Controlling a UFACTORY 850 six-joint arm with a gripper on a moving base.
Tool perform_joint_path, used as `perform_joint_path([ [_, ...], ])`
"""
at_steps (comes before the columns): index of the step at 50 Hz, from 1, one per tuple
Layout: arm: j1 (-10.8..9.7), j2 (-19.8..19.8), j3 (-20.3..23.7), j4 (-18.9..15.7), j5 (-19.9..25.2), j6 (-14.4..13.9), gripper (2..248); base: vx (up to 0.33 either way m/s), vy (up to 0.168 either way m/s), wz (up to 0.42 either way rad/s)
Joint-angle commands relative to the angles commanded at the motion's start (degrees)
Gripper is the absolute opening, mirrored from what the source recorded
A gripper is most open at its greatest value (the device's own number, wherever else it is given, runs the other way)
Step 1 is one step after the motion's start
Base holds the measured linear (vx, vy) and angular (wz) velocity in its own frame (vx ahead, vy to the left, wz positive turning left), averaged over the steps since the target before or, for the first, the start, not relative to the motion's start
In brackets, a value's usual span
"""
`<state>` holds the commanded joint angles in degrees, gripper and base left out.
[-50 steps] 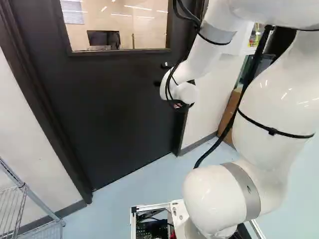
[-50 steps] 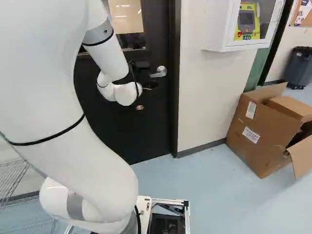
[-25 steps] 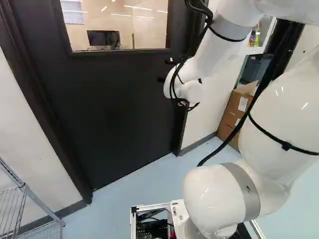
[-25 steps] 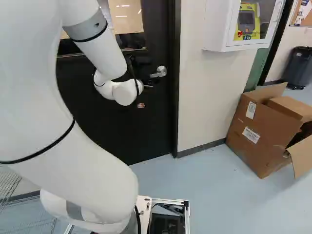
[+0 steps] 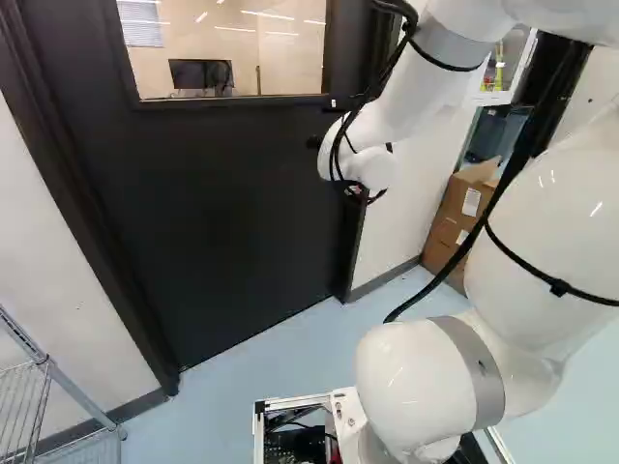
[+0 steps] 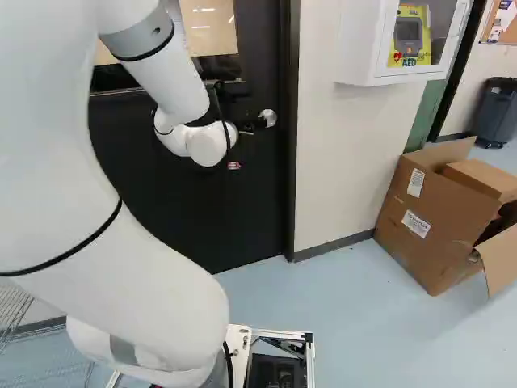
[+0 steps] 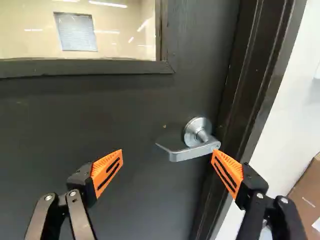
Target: Open the door and move inside
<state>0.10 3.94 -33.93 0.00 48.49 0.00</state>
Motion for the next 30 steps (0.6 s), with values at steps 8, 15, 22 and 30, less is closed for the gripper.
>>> perform_joint_path([
  [8,0.0,-0.79,-1.79,0.0,0.0,0.0,247,0.0,0.0,0.0],
  [15,0.0,-1.99,-3.86,0.0,0.0,0.0,247,0.0,0.0,0.0],
  [22,-0.01,-3.72,-6.08,0.0,0.0,0.0,247,0.0,0.0,0.0],
  [30,-0.01,-5.93,-8.42,0.0,0.0,0.0,247,0.0,0.0,0.0],
])
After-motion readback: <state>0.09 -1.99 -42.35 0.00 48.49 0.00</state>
